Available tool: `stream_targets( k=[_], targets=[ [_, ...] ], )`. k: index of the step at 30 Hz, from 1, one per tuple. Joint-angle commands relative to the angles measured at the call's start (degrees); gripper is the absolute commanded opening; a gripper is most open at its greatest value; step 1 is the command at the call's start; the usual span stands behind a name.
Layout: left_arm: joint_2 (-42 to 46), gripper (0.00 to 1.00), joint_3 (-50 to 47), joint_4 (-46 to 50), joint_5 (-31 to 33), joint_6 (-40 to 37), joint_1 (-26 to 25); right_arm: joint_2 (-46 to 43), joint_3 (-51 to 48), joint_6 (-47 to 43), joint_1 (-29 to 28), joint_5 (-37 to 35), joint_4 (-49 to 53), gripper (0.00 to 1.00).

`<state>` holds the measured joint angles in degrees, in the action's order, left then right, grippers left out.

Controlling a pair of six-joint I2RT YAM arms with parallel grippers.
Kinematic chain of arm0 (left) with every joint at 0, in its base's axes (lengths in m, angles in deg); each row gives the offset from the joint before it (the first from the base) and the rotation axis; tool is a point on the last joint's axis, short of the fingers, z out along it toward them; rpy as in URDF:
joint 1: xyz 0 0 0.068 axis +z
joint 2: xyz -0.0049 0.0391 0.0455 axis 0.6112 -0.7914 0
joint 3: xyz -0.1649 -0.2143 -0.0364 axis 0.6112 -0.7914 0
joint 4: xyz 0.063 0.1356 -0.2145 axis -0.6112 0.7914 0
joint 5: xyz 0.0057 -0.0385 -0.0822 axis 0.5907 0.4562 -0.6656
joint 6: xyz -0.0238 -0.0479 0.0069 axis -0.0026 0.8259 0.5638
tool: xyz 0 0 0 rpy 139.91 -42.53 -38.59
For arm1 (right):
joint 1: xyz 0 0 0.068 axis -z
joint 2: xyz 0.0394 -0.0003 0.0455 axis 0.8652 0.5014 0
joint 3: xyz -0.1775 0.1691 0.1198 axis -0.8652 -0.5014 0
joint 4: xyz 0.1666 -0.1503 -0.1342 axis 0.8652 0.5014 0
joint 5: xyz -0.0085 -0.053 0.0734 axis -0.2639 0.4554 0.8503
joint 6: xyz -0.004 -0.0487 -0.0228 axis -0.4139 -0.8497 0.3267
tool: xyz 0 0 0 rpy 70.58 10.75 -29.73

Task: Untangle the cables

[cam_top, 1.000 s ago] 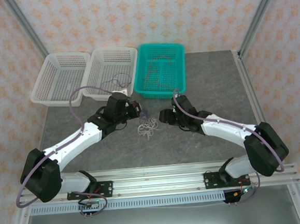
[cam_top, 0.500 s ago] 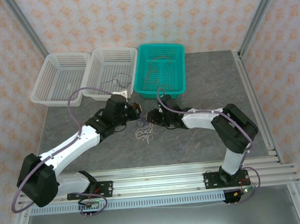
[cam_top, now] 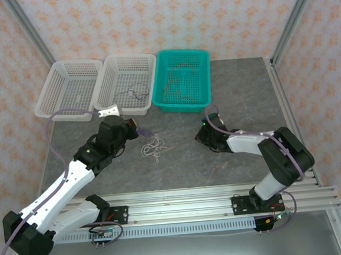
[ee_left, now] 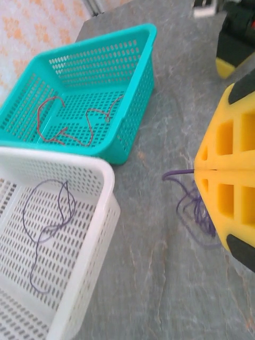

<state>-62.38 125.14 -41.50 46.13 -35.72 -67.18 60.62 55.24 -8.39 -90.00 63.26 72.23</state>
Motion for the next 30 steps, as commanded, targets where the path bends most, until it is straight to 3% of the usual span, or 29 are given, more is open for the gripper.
stream_targets(
  k=[1,6,11,16,19,23,26,27,30],
  targets=[
    [0.21,0.00,-2.80,-1.93,-4.58,-2.62,0.47,-4.07,0.86,-5.66,-1.29,5.04,-2.44,0.04],
    [-4.62,0.00,-3.64,-5.95,-11.26,-1.52,0.40,-1.33,7.94,-13.18,-8.99,15.18,-5.27,0.45],
    [-5.68,0.00,-4.15,-6.29,-11.40,-0.37,0.31,4.03,14.16,-22.03,-15.78,9.96,-4.16,0.66],
    [-3.40,0.00,-4.78,-4.80,-8.03,-0.17,0.28,10.90,16.68,-36.95,-21.85,4.45,-14.10,0.82],
    [-0.79,0.00,-5.36,-4.00,-5.24,0.35,0.30,17.18,17.47,-41.75,-22.54,5.32,-22.47,0.84],
    [1.79,0.01,-4.35,4.32,2.87,3.56,0.31,23.59,25.24,-43.77,-23.53,6.60,-18.27,0.84],
    [1.53,0.28,-2.25,12.49,6.65,5.30,2.13,27.71,31.15,-43.17,-24.31,5.01,-10.95,0.75],
    [0.81,0.37,-1.70,13.72,4.51,4.92,3.84,28.98,32.22,-42.34,-24.32,4.78,-9.51,0.70],
    [-2.48,0.51,-0.46,14.66,-4.56,2.90,9.09,30.01,31.90,-40.93,-24.31,6.11,-8.26,0.45]
  ],
)
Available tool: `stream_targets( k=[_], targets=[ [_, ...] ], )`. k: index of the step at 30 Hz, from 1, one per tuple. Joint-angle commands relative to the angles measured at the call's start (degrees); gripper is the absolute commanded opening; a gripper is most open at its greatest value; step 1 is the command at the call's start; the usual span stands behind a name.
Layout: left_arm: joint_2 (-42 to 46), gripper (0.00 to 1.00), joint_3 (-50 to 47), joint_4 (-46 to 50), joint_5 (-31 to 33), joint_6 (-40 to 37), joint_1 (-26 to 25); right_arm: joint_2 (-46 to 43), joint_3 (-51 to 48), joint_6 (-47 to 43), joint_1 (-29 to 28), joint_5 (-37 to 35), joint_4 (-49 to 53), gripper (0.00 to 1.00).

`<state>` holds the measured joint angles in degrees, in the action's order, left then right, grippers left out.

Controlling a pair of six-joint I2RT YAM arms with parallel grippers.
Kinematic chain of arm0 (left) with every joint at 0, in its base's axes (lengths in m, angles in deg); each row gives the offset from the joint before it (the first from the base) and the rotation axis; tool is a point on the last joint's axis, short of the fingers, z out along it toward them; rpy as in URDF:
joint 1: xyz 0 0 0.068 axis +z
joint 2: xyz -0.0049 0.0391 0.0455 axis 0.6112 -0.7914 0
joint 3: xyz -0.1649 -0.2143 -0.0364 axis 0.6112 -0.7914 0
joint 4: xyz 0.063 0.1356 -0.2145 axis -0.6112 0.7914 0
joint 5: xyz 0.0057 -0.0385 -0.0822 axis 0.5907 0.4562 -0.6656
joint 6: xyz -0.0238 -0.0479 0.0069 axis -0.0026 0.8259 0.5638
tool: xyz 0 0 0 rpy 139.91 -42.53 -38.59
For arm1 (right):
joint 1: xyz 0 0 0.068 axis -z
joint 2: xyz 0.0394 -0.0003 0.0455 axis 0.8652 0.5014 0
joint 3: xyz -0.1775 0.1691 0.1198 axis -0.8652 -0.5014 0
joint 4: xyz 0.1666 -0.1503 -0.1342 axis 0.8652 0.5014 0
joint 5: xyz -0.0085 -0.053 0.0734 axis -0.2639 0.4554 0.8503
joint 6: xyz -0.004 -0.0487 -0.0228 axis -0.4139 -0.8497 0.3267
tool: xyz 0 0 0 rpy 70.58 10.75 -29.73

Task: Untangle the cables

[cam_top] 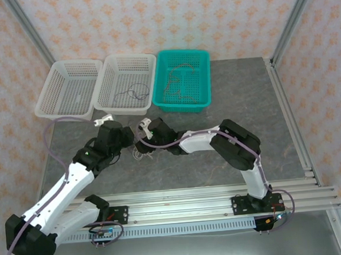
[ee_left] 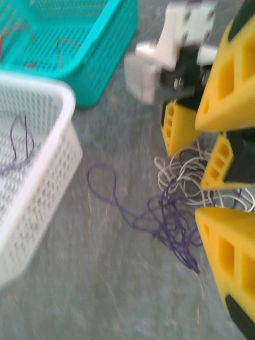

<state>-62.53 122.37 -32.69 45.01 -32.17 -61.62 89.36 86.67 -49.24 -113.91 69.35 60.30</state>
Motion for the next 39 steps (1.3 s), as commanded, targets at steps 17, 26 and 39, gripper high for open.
stream_targets(
  k=[17,26,39],
  targets=[
    [-16.80,0.86,6.09,2.69,-12.18,-7.87,10.54,-13.21,-12.64,-4.34,-0.15,1.94,9.82,0.05],
    [-23.00,0.78,3.47,-0.92,-14.31,-5.42,12.35,-14.34,-13.79,-3.78,-0.14,-0.03,9.90,0.05],
    [-10.52,0.76,-5.84,1.41,-6.64,0.87,14.34,-12.32,-11.52,-3.80,-0.01,0.37,12.06,0.05]
  ],
)
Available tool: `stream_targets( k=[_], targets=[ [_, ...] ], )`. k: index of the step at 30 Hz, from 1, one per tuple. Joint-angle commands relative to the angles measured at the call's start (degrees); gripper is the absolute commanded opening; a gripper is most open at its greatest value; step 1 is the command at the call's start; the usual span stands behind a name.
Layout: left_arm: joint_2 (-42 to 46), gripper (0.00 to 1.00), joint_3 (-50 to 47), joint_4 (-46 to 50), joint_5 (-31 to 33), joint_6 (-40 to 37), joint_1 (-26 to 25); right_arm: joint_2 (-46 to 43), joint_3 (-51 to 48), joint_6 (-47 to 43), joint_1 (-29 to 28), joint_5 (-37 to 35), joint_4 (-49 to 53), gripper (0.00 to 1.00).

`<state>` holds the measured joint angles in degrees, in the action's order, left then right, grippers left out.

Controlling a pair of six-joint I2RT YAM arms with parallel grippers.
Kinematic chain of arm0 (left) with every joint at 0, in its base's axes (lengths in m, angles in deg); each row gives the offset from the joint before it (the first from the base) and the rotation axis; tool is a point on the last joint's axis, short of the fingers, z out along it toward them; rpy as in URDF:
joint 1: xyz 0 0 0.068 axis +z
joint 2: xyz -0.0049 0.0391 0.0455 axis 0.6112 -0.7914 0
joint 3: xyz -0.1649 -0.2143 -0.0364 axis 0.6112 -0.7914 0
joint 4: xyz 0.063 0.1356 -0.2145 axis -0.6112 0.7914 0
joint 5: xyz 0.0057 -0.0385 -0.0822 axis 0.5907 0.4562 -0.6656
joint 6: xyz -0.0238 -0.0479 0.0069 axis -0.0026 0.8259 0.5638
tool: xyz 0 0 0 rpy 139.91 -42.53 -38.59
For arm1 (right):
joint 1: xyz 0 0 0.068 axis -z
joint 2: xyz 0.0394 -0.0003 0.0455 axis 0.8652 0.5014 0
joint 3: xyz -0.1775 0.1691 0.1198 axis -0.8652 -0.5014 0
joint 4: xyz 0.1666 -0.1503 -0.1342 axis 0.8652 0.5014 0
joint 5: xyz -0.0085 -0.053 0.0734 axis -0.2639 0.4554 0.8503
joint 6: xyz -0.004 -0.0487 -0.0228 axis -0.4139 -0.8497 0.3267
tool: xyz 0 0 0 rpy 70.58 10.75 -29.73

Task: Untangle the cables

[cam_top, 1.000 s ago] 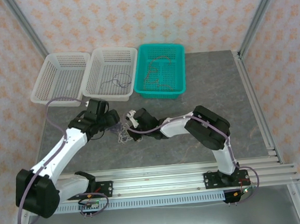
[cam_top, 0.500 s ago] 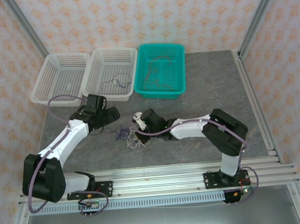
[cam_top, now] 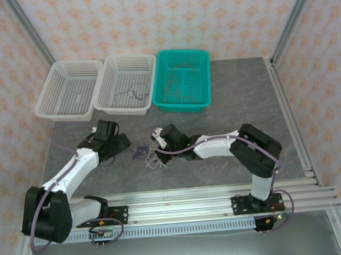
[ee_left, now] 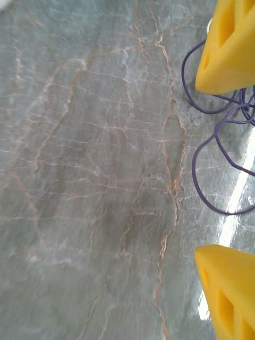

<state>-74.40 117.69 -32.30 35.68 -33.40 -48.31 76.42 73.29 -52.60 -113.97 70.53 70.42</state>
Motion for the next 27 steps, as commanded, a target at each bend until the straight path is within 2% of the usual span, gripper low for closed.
stream_targets(
  k=[1,5,8,11,15,18,21,27],
  targets=[
    [1.12,0.76,-1.40,0.88,1.15,2.31,1.31,0.75,2.04,-0.39,0.02,-0.83,2.05,0.05],
    [0.05,0.76,-3.41,-3.58,-4.84,4.53,1.48,0.96,2.16,-0.37,0.02,-0.88,2.14,0.05],
    [-1.08,0.69,-5.00,-9.41,-9.11,7.27,1.58,1.06,2.23,-0.25,0.01,-1.05,2.14,0.05],
    [-2.46,0.50,-5.50,-13.89,-12.60,9.74,1.77,0.86,2.23,0.08,0.05,-2.19,2.40,0.05],
    [-2.06,0.00,-5.17,-15.00,-13.57,11.13,2.19,0.12,2.33,2.17,0.28,-7.26,4.39,0.04],
    [0.64,0.00,-4.76,-12.98,-12.54,10.56,3.42,-1.93,0.70,4.01,1.45,-9.64,5.99,0.02],
    [3.95,0.00,-4.49,-9.91,-11.76,8.92,5.94,-6.24,-5.12,8.02,4.38,-12.36,4.07,0.00],
    [7.30,0.00,-4.44,-5.81,-13.38,5.46,11.91,-20.25,-22.46,22.46,15.60,-18.96,0.55,0.00]
  ],
)
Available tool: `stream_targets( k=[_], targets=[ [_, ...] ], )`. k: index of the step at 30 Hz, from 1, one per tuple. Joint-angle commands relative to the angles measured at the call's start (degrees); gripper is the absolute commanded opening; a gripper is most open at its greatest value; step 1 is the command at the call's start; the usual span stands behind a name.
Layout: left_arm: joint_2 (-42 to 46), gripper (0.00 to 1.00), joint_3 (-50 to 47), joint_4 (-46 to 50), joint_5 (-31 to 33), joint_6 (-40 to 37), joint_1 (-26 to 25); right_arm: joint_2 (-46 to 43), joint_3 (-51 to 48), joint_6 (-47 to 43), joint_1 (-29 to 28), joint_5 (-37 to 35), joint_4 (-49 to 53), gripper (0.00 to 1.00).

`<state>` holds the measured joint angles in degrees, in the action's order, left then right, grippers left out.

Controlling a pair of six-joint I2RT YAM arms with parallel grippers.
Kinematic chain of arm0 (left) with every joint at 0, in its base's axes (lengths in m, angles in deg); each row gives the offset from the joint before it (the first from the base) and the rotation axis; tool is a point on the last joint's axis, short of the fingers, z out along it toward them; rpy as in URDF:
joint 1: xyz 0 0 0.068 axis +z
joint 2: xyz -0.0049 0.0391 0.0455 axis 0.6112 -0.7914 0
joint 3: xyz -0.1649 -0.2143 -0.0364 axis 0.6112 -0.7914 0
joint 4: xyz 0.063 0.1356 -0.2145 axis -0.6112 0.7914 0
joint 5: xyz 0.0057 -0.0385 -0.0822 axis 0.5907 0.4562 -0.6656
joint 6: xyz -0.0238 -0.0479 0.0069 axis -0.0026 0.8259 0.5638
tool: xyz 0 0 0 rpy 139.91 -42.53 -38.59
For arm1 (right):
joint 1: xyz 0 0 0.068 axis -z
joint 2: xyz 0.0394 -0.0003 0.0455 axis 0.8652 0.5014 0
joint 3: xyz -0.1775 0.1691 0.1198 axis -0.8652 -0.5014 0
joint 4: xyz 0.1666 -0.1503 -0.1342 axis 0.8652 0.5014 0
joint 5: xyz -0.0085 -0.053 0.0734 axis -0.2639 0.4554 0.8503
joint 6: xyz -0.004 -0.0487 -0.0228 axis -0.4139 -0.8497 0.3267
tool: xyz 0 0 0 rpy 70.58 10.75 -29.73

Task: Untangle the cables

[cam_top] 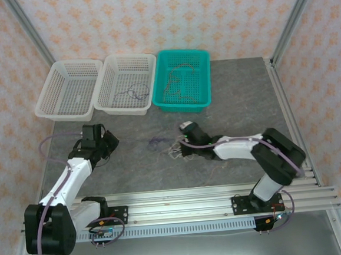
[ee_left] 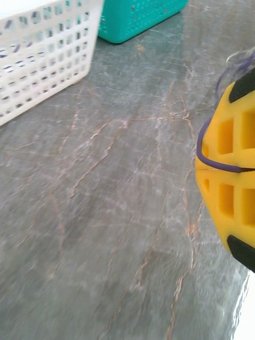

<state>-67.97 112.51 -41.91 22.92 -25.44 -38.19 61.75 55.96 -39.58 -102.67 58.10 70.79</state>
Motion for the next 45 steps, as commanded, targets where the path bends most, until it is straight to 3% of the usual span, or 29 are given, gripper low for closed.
stream_targets(
  k=[1,5,10,13,16,17,21,23,29,32,35,38,41,45],
  targets=[
    [0.93,0.00,0.73,3.98,-0.90,-2.86,2.44,-8.49,-7.96,12.36,6.90,-6.86,-0.02,0.00],
    [0.40,0.00,0.40,3.69,-1.04,-3.31,3.06,-20.51,-16.23,21.63,13.05,-12.62,2.87,0.00],
    [-0.92,0.00,0.55,2.59,-2.12,-3.55,3.06,-33.46,-18.15,25.29,14.23,-17.92,9.42,0.00],
    [-0.78,0.00,0.60,1.90,-3.02,-3.53,3.07,-35.33,-16.48,21.13,14.28,-11.16,8.22,0.01],
    [-0.47,0.00,0.47,-0.16,-5.52,-3.74,2.99,-33.25,-13.58,11.73,12.93,4.67,1.94,0.43],
    [-0.48,0.00,0.53,-0.61,-6.15,-3.74,2.98,-32.32,-11.76,7.87,10.49,4.95,2.39,0.52],
    [-0.68,0.00,0.21,-1.07,-6.11,-3.33,1.82,-26.66,-5.90,-12.03,-1.71,-4.94,3.21,0.65],
    [-0.77,0.00,-0.21,-1.12,-5.76,-3.13,0.85,-21.91,-3.67,-17.17,-3.51,-4.06,0.95,0.67],
    [-0.17,0.00,-0.17,0.34,-4.06,-3.21,-1.45,-3.49,8.34,-32.87,-6.69,-0.83,2.97,0.69],
    [0.24,0.00,0.44,1.46,-3.86,-3.64,-1.93,5.31,14.65,-41.23,-7.11,2.49,11.01,0.69],
    [1.23,0.00,1.55,3.86,-2.79,-4.86,-2.03,11.01,19.02,-45.66,-7.16,3.89,19.39,0.69],
    [2.37,0.00,2.85,6.67,-1.04,-6.54,-2.04,13.37,19.65,-47.15,-7.16,2.60,21.20,0.68],
    [3.39,0.00,4.66,10.07,1.85,-7.90,-1.91,14.44,20.67,-44.54,-6.98,1.03,21.36,0.57],
    [6.29,0.00,7.91,14.27,4.83,-7.72,0.46,16.08,22.94,-37.15,-5.17,-1.10,23.75,0.30]
  ],
)
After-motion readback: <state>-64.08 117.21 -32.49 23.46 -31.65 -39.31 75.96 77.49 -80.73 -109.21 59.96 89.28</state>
